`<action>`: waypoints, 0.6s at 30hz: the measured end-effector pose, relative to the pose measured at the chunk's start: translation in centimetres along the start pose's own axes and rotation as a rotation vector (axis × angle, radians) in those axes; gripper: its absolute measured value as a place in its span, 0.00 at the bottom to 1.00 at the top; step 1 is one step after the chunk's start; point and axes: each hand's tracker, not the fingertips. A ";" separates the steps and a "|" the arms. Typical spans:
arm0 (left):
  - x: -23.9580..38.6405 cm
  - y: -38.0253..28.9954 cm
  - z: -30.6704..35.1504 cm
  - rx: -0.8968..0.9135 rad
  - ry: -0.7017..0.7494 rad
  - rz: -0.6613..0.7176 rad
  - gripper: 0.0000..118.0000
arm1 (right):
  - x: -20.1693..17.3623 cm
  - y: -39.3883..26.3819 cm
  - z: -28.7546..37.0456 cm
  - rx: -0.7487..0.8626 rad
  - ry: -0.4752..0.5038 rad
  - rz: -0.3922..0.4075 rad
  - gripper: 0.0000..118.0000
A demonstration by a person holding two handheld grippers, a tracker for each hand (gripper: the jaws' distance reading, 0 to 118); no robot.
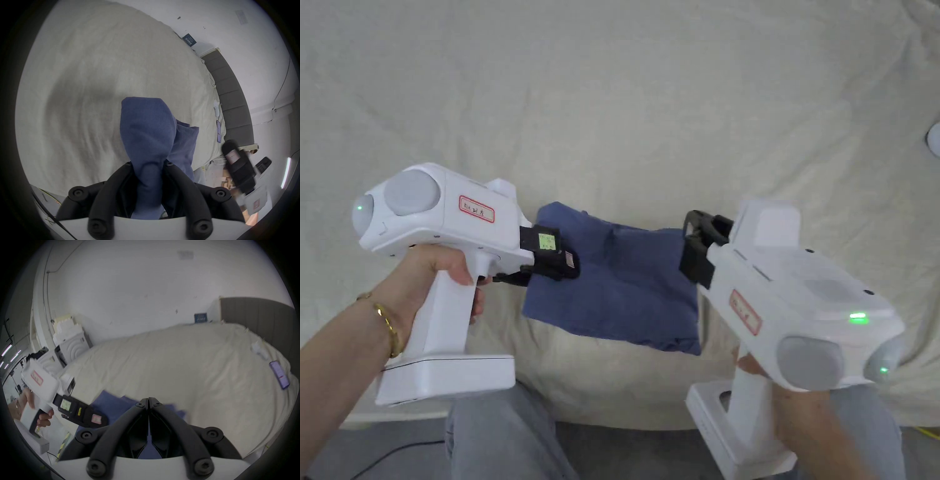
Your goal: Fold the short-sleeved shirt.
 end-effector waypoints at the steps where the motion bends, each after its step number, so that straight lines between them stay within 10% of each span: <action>1: -0.1 0.2 1.0 0.012 0.031 -0.006 0.16 | 0.7 0.8 0.9 0.011 -0.022 -0.013 0.00; 18: -17.4 7.1 16.9 0.172 0.832 0.015 0.16 | 2.4 4.7 4.8 0.138 -0.147 0.012 0.00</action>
